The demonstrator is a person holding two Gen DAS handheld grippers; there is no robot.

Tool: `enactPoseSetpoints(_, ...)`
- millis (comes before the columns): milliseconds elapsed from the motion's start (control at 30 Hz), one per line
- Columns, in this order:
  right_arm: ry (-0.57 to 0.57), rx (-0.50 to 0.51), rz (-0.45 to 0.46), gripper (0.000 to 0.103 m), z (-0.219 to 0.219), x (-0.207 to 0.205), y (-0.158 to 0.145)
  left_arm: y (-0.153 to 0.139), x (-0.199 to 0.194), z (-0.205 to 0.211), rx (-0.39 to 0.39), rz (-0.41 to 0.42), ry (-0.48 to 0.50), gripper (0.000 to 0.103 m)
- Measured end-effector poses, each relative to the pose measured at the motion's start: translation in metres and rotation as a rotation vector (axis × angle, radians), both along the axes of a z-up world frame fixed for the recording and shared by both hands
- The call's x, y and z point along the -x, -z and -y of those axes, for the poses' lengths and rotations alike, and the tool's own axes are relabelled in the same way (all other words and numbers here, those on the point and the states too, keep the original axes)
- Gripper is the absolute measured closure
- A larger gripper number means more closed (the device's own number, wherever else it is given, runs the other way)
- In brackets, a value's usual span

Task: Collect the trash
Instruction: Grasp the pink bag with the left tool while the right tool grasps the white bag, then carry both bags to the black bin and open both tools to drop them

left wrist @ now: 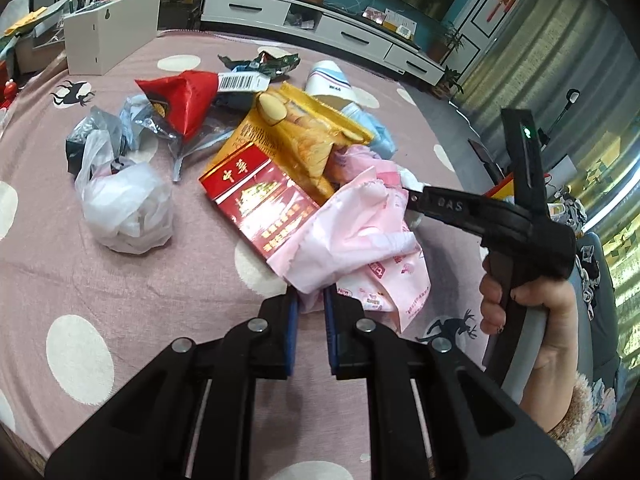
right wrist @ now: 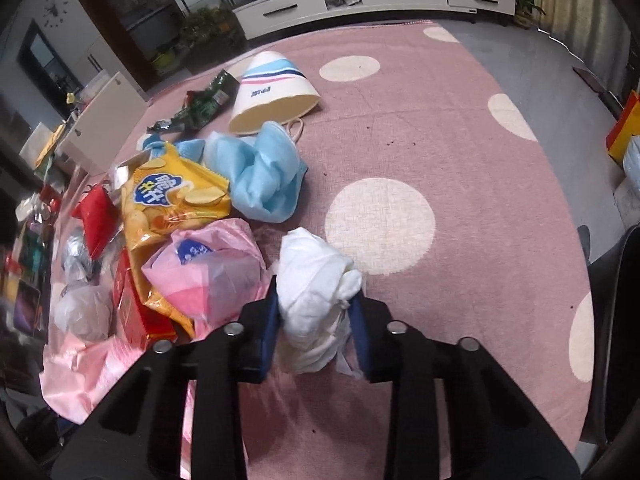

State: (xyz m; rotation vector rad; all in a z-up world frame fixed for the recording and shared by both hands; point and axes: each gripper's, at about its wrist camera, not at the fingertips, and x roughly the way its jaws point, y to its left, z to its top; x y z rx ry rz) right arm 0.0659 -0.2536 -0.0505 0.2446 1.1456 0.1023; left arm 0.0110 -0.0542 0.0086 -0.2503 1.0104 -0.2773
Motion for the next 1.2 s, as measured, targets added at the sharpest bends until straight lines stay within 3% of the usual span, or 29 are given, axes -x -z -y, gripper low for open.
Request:
enactPoseSetpoints(233, 0.06, -0.002, 0.124, 0.072, 0.039, 0.029, -0.035, -0.019, 0.001, 0.027, 0.002, 0.063, 0.027, 0.09)
enactPoseSetpoints(400, 0.153, 0.118, 0.234, 0.072, 0.074, 0.055, -0.061, -0.031, -0.002, 0.058, 0.006, 0.112, 0.055, 0.09)
enactPoseSetpoints(467, 0.191, 0.107, 0.257, 0.072, 0.09, 0.063, -0.065, -0.034, -0.006, 0.074, 0.01, 0.118, 0.079, 0.09)
enactPoseSetpoints(900, 0.5, 0.154, 0.337, 0.072, 0.196, 0.115, -0.088, -0.043, -0.026, 0.197, 0.011, 0.18, 0.23, 0.09)
enactPoseSetpoints(1200, 0.667, 0.191, 0.315, 0.072, 0.253, 0.147, -0.084, -0.026, -0.032, 0.279, 0.003, 0.148, 0.372, 0.09)
